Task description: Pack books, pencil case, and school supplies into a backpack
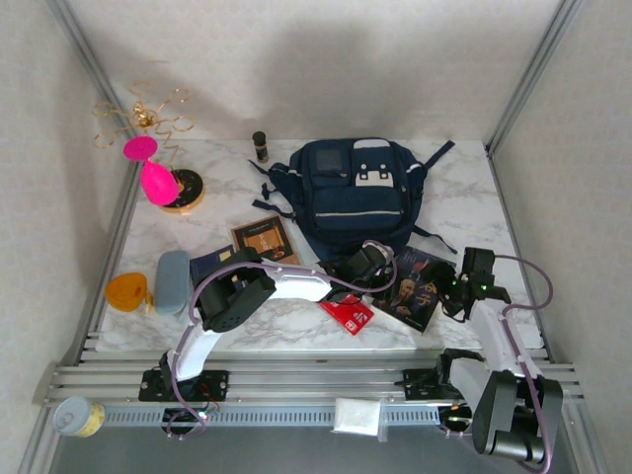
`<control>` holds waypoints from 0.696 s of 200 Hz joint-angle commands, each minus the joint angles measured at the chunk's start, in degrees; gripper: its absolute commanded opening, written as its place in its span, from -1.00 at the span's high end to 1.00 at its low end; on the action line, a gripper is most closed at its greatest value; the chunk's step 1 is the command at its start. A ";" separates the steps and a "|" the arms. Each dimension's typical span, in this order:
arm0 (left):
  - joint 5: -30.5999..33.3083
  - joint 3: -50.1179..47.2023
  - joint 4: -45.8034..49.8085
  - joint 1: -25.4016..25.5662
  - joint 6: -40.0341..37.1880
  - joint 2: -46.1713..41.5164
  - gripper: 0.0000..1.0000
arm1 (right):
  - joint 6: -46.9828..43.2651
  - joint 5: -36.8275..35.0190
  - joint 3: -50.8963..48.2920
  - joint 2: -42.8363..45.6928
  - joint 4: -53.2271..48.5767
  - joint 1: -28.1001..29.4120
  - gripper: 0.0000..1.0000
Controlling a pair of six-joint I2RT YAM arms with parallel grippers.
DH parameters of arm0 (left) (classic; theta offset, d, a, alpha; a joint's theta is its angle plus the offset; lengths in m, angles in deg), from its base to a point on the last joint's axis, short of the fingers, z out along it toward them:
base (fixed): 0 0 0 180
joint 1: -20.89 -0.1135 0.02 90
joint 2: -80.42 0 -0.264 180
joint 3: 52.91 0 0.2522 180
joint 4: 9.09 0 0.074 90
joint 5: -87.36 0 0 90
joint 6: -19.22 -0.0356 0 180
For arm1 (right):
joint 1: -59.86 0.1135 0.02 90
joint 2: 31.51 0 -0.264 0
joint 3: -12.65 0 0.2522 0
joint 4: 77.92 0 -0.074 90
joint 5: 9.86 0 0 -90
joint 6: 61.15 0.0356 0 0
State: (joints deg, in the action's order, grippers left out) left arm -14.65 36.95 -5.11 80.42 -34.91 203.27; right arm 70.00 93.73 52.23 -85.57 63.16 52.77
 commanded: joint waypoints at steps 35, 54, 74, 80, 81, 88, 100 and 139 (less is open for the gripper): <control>1.51 1.95 2.02 0.24 0.35 1.80 0.03 | -2.44 3.57 3.35 0.61 -3.92 0.35 -0.26; 1.44 2.13 2.07 0.23 0.42 1.79 0.03 | -2.79 2.18 3.51 1.63 -4.25 0.33 -0.08; 0.52 2.13 1.44 0.24 0.68 1.63 0.03 | -2.75 3.01 3.03 0.93 -3.70 0.28 0.10; 0.50 2.05 1.35 0.24 0.81 1.65 0.03 | -2.90 2.66 3.18 0.54 -3.87 0.19 0.19; 0.54 2.05 1.35 0.24 0.84 1.63 0.03 | -2.90 2.58 3.18 0.50 -3.90 0.17 0.20; 0.45 2.04 1.26 0.24 0.95 1.61 0.03 | -2.91 1.96 3.44 0.21 -4.04 0.10 0.29; 0.26 2.12 1.17 0.24 1.01 1.61 0.03 | -2.82 1.80 3.65 0.16 -3.58 -0.16 0.36; -0.21 2.38 1.08 0.24 1.21 0.60 0.02 | -2.59 1.50 4.78 1.02 -3.13 -1.25 0.75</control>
State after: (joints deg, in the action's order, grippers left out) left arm -13.78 37.61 -4.02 80.42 -34.53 203.49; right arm 67.18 93.53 54.51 -85.14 59.11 52.00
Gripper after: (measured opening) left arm 0.486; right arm 0.170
